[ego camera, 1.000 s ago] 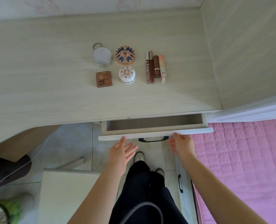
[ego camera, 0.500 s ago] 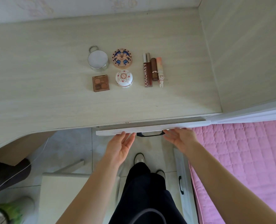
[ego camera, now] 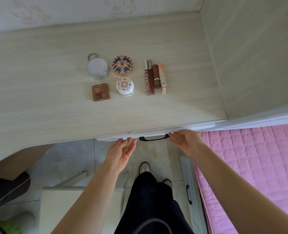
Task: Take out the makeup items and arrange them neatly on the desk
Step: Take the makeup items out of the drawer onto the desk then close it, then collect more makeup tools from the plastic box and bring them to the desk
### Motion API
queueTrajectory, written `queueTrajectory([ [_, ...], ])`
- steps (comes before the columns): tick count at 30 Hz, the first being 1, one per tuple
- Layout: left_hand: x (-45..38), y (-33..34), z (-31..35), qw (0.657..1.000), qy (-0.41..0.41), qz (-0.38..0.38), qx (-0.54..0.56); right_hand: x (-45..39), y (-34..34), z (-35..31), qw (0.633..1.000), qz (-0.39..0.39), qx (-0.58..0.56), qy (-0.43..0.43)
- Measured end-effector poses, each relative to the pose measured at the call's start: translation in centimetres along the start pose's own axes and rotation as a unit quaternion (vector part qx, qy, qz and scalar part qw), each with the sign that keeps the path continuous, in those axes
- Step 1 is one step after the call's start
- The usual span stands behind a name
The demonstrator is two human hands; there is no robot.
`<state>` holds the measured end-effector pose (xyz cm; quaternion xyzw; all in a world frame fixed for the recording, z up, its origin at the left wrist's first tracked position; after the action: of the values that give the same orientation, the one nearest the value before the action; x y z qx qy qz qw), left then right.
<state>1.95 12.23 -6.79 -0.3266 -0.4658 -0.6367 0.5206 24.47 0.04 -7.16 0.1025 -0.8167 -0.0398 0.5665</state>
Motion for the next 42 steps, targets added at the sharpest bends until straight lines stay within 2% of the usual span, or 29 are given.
queueTrajectory([
  [3, 0.5, 0.0, -0.6, 0.998, 0.014, 0.005, -0.059, -0.1, -0.6, 0.0, 0.995, 0.005, 0.094, -0.011],
  [5, 1.0, 0.5, -1.0, 0.994, 0.026, 0.003, -0.106, 0.1, -1.5, 0.1, 0.976, -0.002, 0.215, -0.035],
  [7, 1.7, 1.0, -1.5, 0.986, 0.04, 0.007, -0.162, 0.5, -3.1, -0.2, 0.899, 0.011, 0.42, -0.123],
  [8, 2.1, 1.1, -1.9, 0.979, 0.046, 0.015, -0.2, 1.0, -4.1, -0.3, 0.86, 0.018, 0.487, -0.153],
  [9, 2.6, 1.3, -2.5, 0.968, 0.05, 0.026, -0.244, 1.8, -5.0, 0.0, 0.836, 0.011, 0.525, -0.16],
  [13, 5.0, 2.4, -5.3, 0.905, 0.087, 0.052, -0.412, 5.5, -8.6, 0.9, 0.78, -0.018, 0.594, -0.196],
  [14, 5.7, 3.0, -5.9, 0.88, 0.115, 0.053, -0.458, 6.6, -9.6, 0.9, 0.77, -0.018, 0.604, -0.205],
  [15, 6.5, 3.7, -6.5, 0.84, 0.151, 0.054, -0.518, 7.8, -10.4, 0.8, 0.761, -0.02, 0.612, -0.214],
  [17, 8.4, 5.5, -7.7, 0.737, 0.221, 0.061, -0.636, 10.4, -12.3, 0.6, 0.742, -0.021, 0.628, -0.234],
  [18, 9.5, 6.4, -8.5, 0.698, 0.249, 0.056, -0.669, 11.8, -13.2, 0.4, 0.729, -0.017, 0.638, -0.249],
  [20, 11.6, 8.6, -10.6, 0.649, 0.292, 0.029, -0.701, 14.7, -15.2, -0.2, 0.693, 0.003, 0.658, -0.294],
  [22, 13.7, 11.2, -12.9, 0.582, 0.342, 0.004, -0.738, 17.4, -17.2, -1.0, 0.655, 0.036, 0.671, -0.344],
  [24, 15.9, 13.9, -15.3, 0.515, 0.395, -0.028, -0.76, 19.8, -19.4, -1.5, 0.641, 0.071, 0.672, -0.364],
  [26, 18.1, 16.3, -17.5, 0.469, 0.435, -0.065, -0.766, 21.8, -21.7, -2.0, 0.647, 0.105, 0.659, -0.369],
  [30, 21.6, 20.8, -20.9, 0.339, 0.523, -0.143, -0.769, 24.9, -25.8, -2.8, 0.668, 0.177, 0.615, -0.379],
  [32, 22.8, 22.8, -22.2, 0.286, 0.548, -0.18, -0.765, 25.9, -27.3, -3.0, 0.681, 0.21, 0.59, -0.379],
  [37, 24.7, 26.9, -25.0, 0.136, 0.581, -0.258, -0.76, 27.6, -29.8, -2.7, 0.714, 0.308, 0.515, -0.361],
  [42, 26.4, 29.0, -27.5, 0.007, 0.591, -0.342, -0.731, 29.4, -31.2, -0.6, 0.746, 0.411, 0.412, -0.324],
])
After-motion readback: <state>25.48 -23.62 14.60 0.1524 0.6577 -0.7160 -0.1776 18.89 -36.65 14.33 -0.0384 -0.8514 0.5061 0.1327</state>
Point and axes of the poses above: each hand's wrist, its own x-axis away from the middle knuckle, its own y-axis out of the palm, z = x × y, the point moved 4 cm from there along -x, towards the middle knuckle, and after that the axes turned 15 degrees about -x, right-handed, at the moved point
